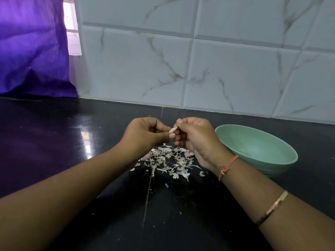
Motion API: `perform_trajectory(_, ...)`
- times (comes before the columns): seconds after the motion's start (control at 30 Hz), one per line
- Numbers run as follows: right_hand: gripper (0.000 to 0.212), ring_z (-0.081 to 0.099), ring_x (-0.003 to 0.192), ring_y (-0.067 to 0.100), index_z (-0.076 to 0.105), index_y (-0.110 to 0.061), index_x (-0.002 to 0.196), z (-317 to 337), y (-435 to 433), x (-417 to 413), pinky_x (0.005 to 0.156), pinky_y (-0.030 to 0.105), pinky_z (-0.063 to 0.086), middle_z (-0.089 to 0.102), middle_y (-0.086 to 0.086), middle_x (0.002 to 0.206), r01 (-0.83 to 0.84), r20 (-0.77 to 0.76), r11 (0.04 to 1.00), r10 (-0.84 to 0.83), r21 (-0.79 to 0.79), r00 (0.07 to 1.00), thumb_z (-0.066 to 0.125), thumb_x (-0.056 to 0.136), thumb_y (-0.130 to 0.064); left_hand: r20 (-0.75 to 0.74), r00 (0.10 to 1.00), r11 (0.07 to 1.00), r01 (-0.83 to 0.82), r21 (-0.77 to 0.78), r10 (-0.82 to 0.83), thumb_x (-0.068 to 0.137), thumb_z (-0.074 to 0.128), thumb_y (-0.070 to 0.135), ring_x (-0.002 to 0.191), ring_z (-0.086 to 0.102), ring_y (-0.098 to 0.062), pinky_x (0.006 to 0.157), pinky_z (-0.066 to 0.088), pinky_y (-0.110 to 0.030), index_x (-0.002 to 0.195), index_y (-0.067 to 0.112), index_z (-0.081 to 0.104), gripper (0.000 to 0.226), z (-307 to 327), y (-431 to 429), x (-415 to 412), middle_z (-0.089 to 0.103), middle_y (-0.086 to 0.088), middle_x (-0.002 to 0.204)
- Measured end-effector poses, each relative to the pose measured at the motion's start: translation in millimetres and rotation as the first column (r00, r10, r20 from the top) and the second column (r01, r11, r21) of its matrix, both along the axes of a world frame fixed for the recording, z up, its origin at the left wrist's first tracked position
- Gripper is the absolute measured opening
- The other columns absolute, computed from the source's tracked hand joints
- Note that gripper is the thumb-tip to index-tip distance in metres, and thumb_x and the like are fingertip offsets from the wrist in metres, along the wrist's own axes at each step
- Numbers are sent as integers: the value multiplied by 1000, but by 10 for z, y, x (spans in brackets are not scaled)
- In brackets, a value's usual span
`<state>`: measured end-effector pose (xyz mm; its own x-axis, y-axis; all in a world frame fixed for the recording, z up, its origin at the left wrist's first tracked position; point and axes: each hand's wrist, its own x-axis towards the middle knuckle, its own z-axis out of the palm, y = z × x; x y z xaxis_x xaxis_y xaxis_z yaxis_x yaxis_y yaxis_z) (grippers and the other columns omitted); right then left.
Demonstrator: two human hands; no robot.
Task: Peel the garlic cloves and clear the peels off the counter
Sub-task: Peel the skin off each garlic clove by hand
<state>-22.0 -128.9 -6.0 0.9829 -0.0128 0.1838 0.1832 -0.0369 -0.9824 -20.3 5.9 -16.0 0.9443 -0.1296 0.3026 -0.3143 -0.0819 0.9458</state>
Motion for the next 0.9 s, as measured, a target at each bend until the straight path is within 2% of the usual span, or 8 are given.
perform_trajectory(0.1, 30, 49, 47, 10, 55, -8, 67, -2, -13, 16, 49, 21, 46, 55, 6, 61, 34, -11, 999, -34, 14, 999, 48, 96, -12, -14, 1000, 1000, -13, -23, 13, 69, 75, 3, 60, 58, -15, 57, 50, -21, 71, 9, 68, 10, 6, 2, 17, 67, -9, 66)
perform_trajectory(0.2, 24, 53, 54, 11, 56, -8, 69, -15, -26, 25, 53, 22, 50, 58, 8, 66, 50, 20, 999, -50, -4, 999, 53, 93, -10, -42, 999, 998, -28, -47, 26, 67, 75, 5, 62, 61, -15, 66, 54, -27, 72, 10, 69, 9, 9, 10, 32, 68, -8, 67)
perform_trajectory(0.37, 11, 58, 65, 15, 61, -8, 82, -22, -30, 0, 65, 29, 53, 64, 9, 74, 50, 77, 995, -43, -84, 996, 59, 86, 2, -79, 997, 993, -8, -115, -1, 69, 73, 2, 56, 62, -7, 55, 53, -15, 73, 8, 69, 8, 27, 0, 13, 69, -3, 60)
perform_trajectory(0.43, 11, 60, 71, 15, 64, -10, 80, -13, -30, -3, 63, 28, 52, 65, 8, 78, 60, 78, 993, -52, -98, 996, 58, 89, -7, -80, 997, 992, -17, -125, 7, 69, 73, 1, 52, 61, -5, 51, 50, -13, 73, 6, 69, 8, 34, -2, 9, 68, -1, 57)
perform_trajectory(0.53, 22, 61, 75, 16, 66, -12, 73, -5, -30, -3, 59, 25, 48, 68, 13, 82, 39, 69, 996, -33, -81, 997, 58, 91, -23, -66, 997, 993, -38, -113, 31, 70, 73, 1, 50, 61, -4, 51, 49, -13, 72, 7, 68, 9, 37, 5, 10, 67, 0, 55)
perform_trajectory(0.63, 23, 62, 76, 18, 67, -13, 71, 2, -17, -32, 61, 27, 49, 70, 16, 84, 3, 83, 994, 6, -105, 997, 63, 88, -29, -63, 998, 992, -39, -122, 32, 69, 73, 1, 52, 62, -5, 53, 51, -14, 72, 8, 67, 9, 36, 9, 12, 68, 0, 56)
perform_trajectory(0.77, 20, 59, 69, 14, 65, -12, 68, 28, -20, -51, 59, 25, 50, 67, 10, 77, -9, 89, 996, 17, -87, 996, 62, 87, -13, -62, 997, 992, -50, -114, 44, 68, 75, 2, 53, 62, -7, 54, 52, -15, 71, 9, 68, 10, 24, 12, 22, 68, -1, 57)
perform_trajectory(0.9, 20, 61, 69, 9, 66, -12, 78, 28, -19, -47, 64, 25, 54, 66, 7, 81, 19, 86, 996, -12, -84, 996, 53, 87, 1, -40, 996, 992, -81, -95, 78, 68, 76, 3, 52, 59, -8, 54, 51, -17, 68, 12, 68, 12, 31, 17, 31, 66, -2, 55)
